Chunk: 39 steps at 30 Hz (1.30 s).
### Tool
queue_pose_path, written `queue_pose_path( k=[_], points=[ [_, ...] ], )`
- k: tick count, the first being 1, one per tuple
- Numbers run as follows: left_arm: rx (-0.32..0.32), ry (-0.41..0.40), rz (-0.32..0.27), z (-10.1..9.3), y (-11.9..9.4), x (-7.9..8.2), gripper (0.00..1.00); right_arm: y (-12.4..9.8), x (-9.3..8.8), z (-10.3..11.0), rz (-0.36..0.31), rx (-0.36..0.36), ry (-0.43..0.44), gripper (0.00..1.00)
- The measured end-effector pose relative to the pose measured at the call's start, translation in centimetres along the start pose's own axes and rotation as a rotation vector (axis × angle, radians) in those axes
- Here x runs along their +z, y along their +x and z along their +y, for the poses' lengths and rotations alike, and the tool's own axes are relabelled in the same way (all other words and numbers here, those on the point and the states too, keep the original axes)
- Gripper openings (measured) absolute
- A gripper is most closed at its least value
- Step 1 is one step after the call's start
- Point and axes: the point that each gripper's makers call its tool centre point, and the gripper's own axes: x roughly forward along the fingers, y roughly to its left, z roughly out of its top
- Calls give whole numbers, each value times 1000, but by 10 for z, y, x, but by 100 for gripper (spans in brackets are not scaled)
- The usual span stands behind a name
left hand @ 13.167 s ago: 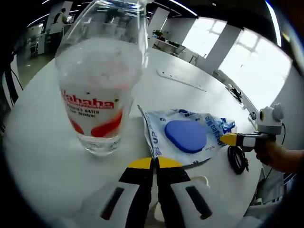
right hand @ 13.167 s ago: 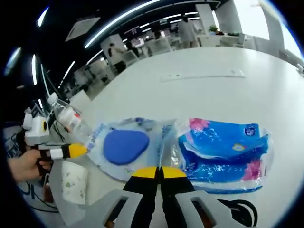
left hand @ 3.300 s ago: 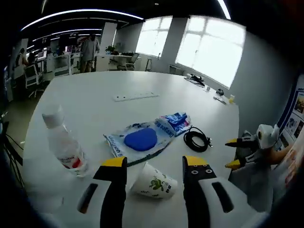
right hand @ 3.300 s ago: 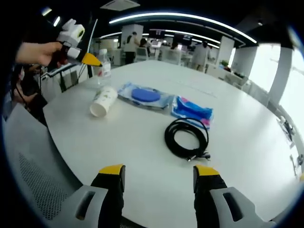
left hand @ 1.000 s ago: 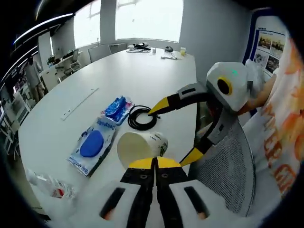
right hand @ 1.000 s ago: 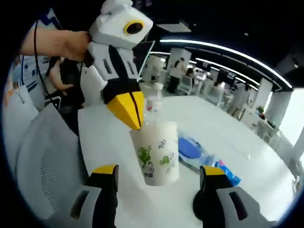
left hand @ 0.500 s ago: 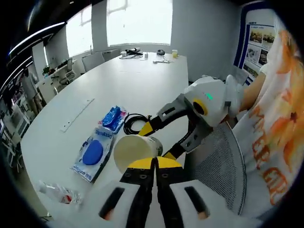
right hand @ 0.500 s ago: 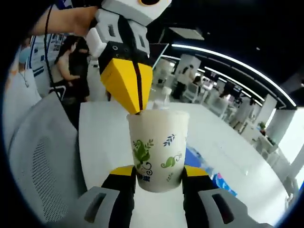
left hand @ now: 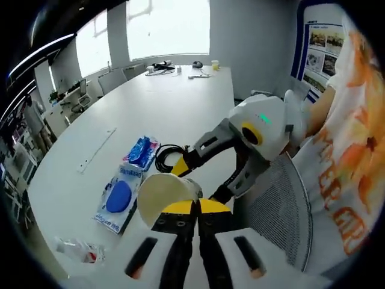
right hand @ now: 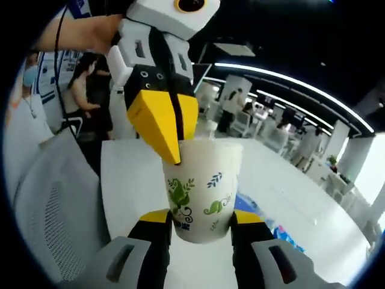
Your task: Arrange the tabletop items into an orderly group along one side of the table until the central work area is clear of visible clutter.
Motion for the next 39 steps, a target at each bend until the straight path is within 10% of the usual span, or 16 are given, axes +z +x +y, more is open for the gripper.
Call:
queue_pose_path(
  k=[10, 19, 29, 39],
  points=[
    [110, 77, 227, 64, -12, -51, 0, -31, -41, -23, 37, -113, 208, 65],
    [154, 73, 351, 128, -18, -74, 0, -73, -86, -43, 106, -245, 323, 63],
    [160, 155, 534, 167, -6, -106, 0, -67, -102, -38, 125, -294, 347, 61],
    [140, 106, 549, 190, 16, -118, 0, -67, -121, -44, 161, -306, 338, 58]
  ],
)
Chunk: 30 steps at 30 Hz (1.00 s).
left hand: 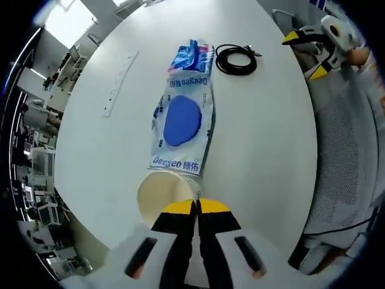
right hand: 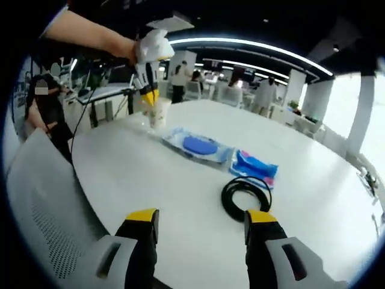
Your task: Arrange the tabletop items into an orderly group along one side of the table until the central work area is clear of visible clutter.
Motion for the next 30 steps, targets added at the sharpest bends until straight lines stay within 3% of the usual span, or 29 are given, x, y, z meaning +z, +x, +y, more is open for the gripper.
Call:
queue_pose_path(
  k=[7, 30],
  points=[
    [12, -1, 5, 15, 11, -2, 0, 0, -4, -3, 11, -19, 0, 55],
    [-1, -91, -4, 19, 34, -11, 0, 1, -12, -4, 44, -16, 10, 48]
  ],
)
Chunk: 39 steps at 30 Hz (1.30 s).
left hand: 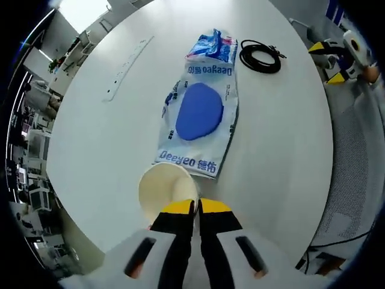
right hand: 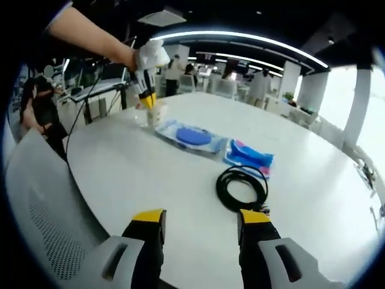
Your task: Arrange the tabletop items into an orderly group along one side of the table until the central work area is clear of visible clutter.
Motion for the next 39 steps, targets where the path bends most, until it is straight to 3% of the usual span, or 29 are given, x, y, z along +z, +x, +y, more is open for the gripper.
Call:
queue_pose_path(
  k=[7, 21, 27, 29, 39],
  points=[
    [20, -51, -17, 1, 4, -3, 0, 0, -1, -1, 4, -2, 2, 47],
    [25, -253, -76, 2, 3, -3, 3, 0, -1, -1, 7, -4, 0, 45],
    [36, -257, -71, 2, 2, -7, 9, 0, -3, -1, 18, -5, -3, 43],
    [41, -287, -99, 2, 1, -6, 13, 0, -4, -2, 20, -9, -7, 43],
    [85, -302, -146, 2, -9, -5, 15, 1, -5, 0, 23, 1, -3, 44]
  ],
)
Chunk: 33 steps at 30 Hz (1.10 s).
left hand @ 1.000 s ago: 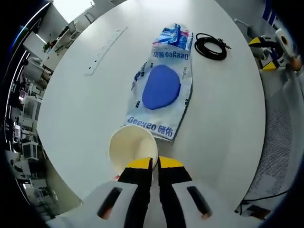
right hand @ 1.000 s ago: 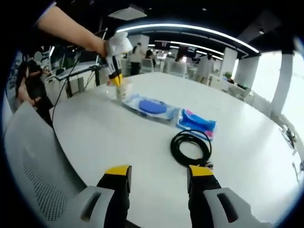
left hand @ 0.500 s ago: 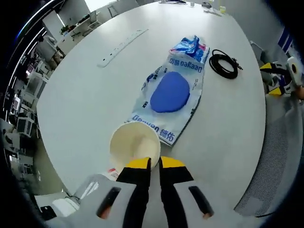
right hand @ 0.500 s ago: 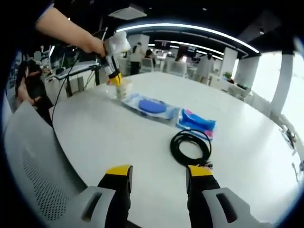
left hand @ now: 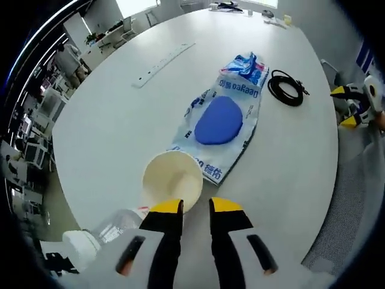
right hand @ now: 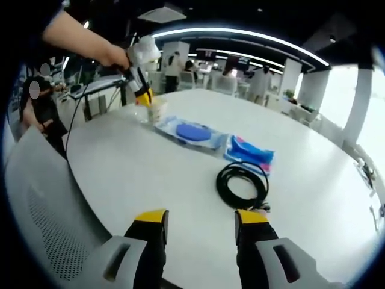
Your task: Arrange the tabletop items into an orderly group along one side of the table until the central work area is clear of visible clutter.
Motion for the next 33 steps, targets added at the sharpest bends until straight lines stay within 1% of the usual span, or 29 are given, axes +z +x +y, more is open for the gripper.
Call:
queue_pose_path(
  k=[3, 5, 9, 13, 17, 19, 23, 25, 26, 28, 29, 31, 33],
  points=[
    [21, -15, -43, 3, -9, 5, 16, 0, 0, 0, 2, 2, 0, 44],
    [43, -20, -87, 7, -17, 8, 17, 0, -1, 1, 2, 3, 1, 44],
    [53, -40, -130, 10, -31, 4, 18, 0, -1, 1, 5, 4, -3, 44],
    [56, -26, -141, 7, -36, -2, 20, 0, -1, 2, 5, 7, -6, 44],
    [75, 21, -101, 7, -34, -14, 23, 1, -1, 2, 7, 8, -9, 44],
    [75, 12, -102, 7, -34, -16, 25, 1, -1, 2, 7, 6, -9, 44],
    [73, -15, -130, 5, -35, -14, 28, 1, -1, 2, 10, 3, -12, 44],
    [70, -32, -161, 2, -38, -9, 28, 0, -2, 2, 11, 3, -12, 44],
    [68, -38, -197, 0, -40, -4, 28, 0, -2, 2, 11, 3, -13, 44],
    [68, -61, -248, -4, -44, 3, 29, 0, -2, 2, 12, 1, -13, 44],
    [68, -74, -289, -7, -48, 8, 30, 0, -2, 2, 12, 0, -12, 44],
    [88, -96, -350, -11, -54, 11, 32, 0, -1, 1, 11, -3, -10, 45],
    [102, -128, -392, -16, -59, 11, 36, 0, -1, 1, 9, -3, -6, 46]
  ],
)
